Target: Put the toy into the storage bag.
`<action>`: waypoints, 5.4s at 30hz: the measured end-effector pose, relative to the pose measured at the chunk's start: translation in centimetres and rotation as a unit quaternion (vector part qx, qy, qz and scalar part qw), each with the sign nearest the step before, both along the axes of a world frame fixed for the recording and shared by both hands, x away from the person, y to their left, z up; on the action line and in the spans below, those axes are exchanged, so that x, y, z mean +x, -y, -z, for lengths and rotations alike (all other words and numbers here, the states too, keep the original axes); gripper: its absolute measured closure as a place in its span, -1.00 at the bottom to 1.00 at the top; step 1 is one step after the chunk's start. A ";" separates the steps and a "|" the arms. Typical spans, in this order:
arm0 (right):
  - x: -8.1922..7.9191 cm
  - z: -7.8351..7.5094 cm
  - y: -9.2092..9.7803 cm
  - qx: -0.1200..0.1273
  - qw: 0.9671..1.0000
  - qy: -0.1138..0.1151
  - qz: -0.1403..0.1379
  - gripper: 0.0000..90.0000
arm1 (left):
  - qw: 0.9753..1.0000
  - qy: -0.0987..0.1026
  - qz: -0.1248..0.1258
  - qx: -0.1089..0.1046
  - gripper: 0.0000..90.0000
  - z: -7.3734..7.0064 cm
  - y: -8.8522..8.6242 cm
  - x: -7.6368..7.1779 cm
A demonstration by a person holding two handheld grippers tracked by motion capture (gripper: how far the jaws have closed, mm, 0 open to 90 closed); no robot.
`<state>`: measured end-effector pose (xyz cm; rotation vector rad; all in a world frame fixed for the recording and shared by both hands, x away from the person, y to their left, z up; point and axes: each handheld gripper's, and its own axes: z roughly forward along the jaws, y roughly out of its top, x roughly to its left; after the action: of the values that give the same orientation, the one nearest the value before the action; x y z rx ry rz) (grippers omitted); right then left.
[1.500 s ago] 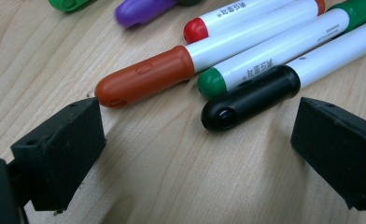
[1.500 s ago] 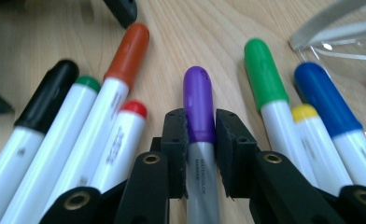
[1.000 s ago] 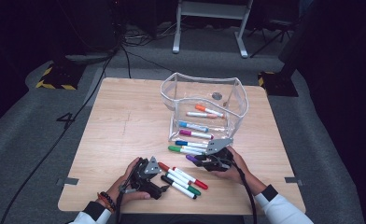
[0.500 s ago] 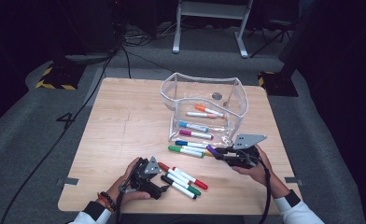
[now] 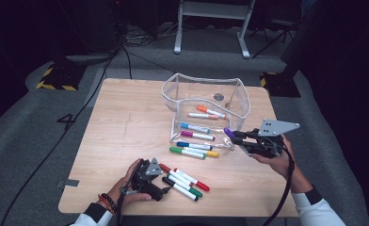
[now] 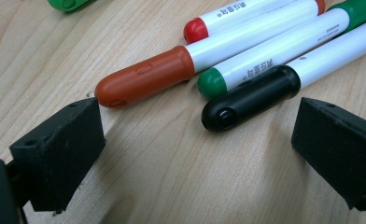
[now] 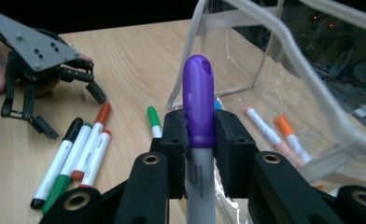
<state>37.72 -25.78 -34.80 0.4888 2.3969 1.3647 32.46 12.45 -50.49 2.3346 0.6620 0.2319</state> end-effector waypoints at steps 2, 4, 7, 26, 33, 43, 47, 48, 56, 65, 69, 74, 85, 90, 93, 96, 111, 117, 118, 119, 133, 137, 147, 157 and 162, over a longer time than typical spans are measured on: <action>0.2 -0.8 -0.1 -0.001 1.000 0.005 0.002 0.66 | 1.000 0.000 0.000 0.000 -0.94 0.0 0.0 0.0; 0.3 -1.5 -0.3 -0.003 1.000 0.011 0.001 0.66 | 1.000 0.000 0.000 0.000 -0.94 0.0 0.0 0.0; 0.6 -2.6 -0.5 -0.004 1.000 0.016 -0.001 0.66 | 1.000 0.000 0.000 0.000 -0.94 0.0 0.0 0.0; 5.9 -9.7 -3.1 -0.010 0.999 0.043 0.015 0.66 | 1.000 0.000 0.000 0.000 -0.94 0.0 0.0 0.0; 8.1 -9.8 -4.4 -0.020 0.999 0.037 0.021 0.66 | 1.000 0.000 0.000 0.000 -0.94 0.0 0.0 0.0; 11.7 -8.1 -5.6 -0.067 0.997 0.014 0.037 0.66 | 1.000 0.000 0.001 -0.001 -0.94 0.0 0.0 0.0; 13.3 -6.8 -5.8 -0.093 0.994 -0.007 0.050 0.66 | 1.000 0.001 0.002 0.000 -0.94 0.0 0.0 -0.1; 13.6 -6.5 -5.9 -0.095 0.994 -0.013 0.053 0.66 | 1.000 0.000 0.003 -0.001 -0.94 0.0 0.0 -0.1; 15.3 -3.8 -6.6 -0.150 0.984 -0.056 0.073 0.66 | 1.000 0.000 0.003 0.000 -0.94 0.0 0.0 -0.1; 15.6 -2.3 -7.0 -0.203 0.973 -0.093 0.058 0.66 | 1.000 0.000 0.003 0.000 -0.94 0.0 -0.1 -0.1; 15.2 -2.3 -8.0 -0.223 0.969 -0.106 0.033 0.65 | 1.000 0.000 0.003 0.000 -0.94 0.0 0.0 -0.1; 14.6 -2.2 -9.1 -0.240 0.963 -0.120 0.000 0.64 | 1.000 0.000 0.003 0.000 -0.94 0.0 0.0 -0.1; 14.3 -2.6 -8.3 -0.214 0.972 -0.088 0.043 0.27 | 1.000 0.000 0.003 0.000 -0.94 0.0 0.0 -0.1; 13.6 -3.9 -6.9 -0.168 0.982 -0.062 0.059 0.16 | 1.000 0.000 0.003 0.000 -0.94 0.0 0.0 -0.1; 12.8 -4.9 -6.0 -0.131 0.988 -0.054 0.061 0.10 | 1.000 0.000 0.003 0.000 -0.94 0.0 0.0 -0.1; 11.6 -5.7 -5.0 -0.103 0.992 -0.039 0.062 0.05 | 1.000 0.000 0.003 0.000 -0.93 0.0 -0.1 -0.1; 2.9 -3.9 -0.5 -0.035 0.999 0.002 0.017 0.06 | 1.000 0.000 0.001 0.000 -0.93 0.0 0.0 -0.1; 0.6 0.4 -0.7 -0.042 0.999 -0.013 0.000 0.04 | 1.000 0.000 0.002 0.000 -0.93 0.0 0.0 -0.1; 0.4 1.3 -0.9 -0.042 0.999 -0.021 -0.006 0.03 | 1.000 0.000 0.002 0.000 -0.93 0.0 0.0 -0.1; 0.1 2.3 -1.1 -0.047 0.998 -0.028 -0.010 0.01 | 1.000 0.000 0.002 0.000 -0.93 0.0 0.0 -0.1; 1.5 10.6 -6.3 -0.103 0.991 -0.076 -0.040 -0.12 | 1.000 0.000 0.002 0.000 -0.93 0.0 0.0 -0.1; 2.3 12.0 -8.7 -0.126 0.987 -0.073 -0.061 -0.15 | 1.000 0.000 0.003 0.000 -0.93 0.0 0.0 -0.1; 3.8 13.2 -14.0 -0.130 0.986 -0.071 -0.078 -0.11 | 1.000 0.000 0.003 0.000 -0.93 0.0 0.0 -0.1; 4.3 13.5 -17.0 -0.126 0.986 -0.068 -0.082 -0.07 | 1.000 0.000 0.002 -0.001 -0.93 0.0 0.0 -0.1; 5.0 14.0 -17.4 -0.122 0.987 -0.078 -0.067 -0.10 | 1.000 0.000 0.002 -0.001 -0.93 0.0 0.0 -0.1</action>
<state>42.67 -8.40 -48.77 0.3865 2.7214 1.0985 32.36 12.50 -50.49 2.3343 0.6577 0.2302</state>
